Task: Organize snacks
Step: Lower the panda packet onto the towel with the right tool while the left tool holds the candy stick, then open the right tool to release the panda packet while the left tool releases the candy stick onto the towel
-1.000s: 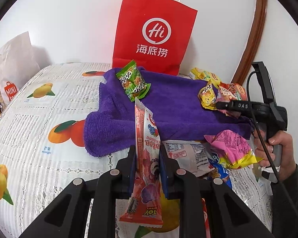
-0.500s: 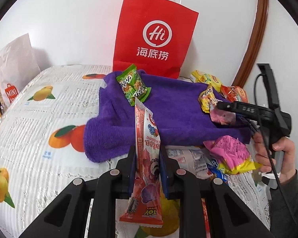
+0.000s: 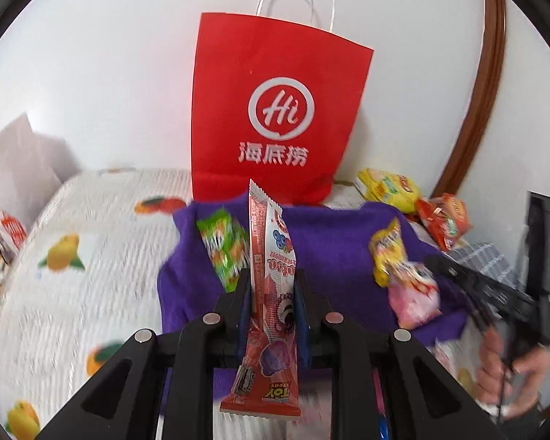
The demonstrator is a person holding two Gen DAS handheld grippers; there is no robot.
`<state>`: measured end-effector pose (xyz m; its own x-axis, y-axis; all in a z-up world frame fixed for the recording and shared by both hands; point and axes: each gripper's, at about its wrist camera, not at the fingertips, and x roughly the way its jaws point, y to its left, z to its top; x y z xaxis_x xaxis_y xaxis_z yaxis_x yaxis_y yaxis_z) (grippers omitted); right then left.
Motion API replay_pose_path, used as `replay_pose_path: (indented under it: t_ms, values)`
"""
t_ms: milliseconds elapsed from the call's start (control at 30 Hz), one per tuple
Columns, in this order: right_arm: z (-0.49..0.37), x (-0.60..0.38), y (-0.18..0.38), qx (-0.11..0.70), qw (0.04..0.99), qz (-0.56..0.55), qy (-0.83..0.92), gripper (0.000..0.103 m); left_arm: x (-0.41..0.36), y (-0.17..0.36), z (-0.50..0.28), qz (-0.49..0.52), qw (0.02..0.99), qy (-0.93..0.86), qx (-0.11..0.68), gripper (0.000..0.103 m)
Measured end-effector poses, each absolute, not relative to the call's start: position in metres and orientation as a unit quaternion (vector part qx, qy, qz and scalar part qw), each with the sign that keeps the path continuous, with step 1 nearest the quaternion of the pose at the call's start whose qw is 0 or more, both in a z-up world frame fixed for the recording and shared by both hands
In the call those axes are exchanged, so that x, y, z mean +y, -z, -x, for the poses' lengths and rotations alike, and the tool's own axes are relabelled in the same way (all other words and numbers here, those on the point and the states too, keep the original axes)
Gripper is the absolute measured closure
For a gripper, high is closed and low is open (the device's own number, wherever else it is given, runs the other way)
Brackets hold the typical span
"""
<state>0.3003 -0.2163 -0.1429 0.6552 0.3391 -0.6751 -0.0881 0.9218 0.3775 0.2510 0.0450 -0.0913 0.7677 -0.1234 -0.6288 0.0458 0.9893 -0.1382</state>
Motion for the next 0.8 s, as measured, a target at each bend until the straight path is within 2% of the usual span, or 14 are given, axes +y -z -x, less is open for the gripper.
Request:
replay_pose_path:
  t_ms: [267, 667, 733, 800]
  values:
    - [-0.296, -0.216, 0.137, 0.391, 0.897, -0.163, -0.125, 0.038, 0.041, 0.123, -0.296, 0.046, 0.929, 0.025, 0.367, 0.082]
    - [-0.295, -0.212, 0.138, 0.396, 0.891, -0.172, -0.140, 0.038, 0.032, 0.148, -0.306, 0.027, 0.923, 0.024, 0.384, 0.080]
    - [-0.295, -0.210, 0.139, 0.396, 0.893, -0.165, -0.138, 0.038, 0.030, 0.147, -0.305, 0.019, 0.922, 0.025, 0.385, 0.077]
    - [-0.295, -0.208, 0.139, 0.397, 0.893, -0.158, -0.141, 0.038, 0.031, 0.147, -0.303, 0.021, 0.921, 0.027, 0.388, 0.064]
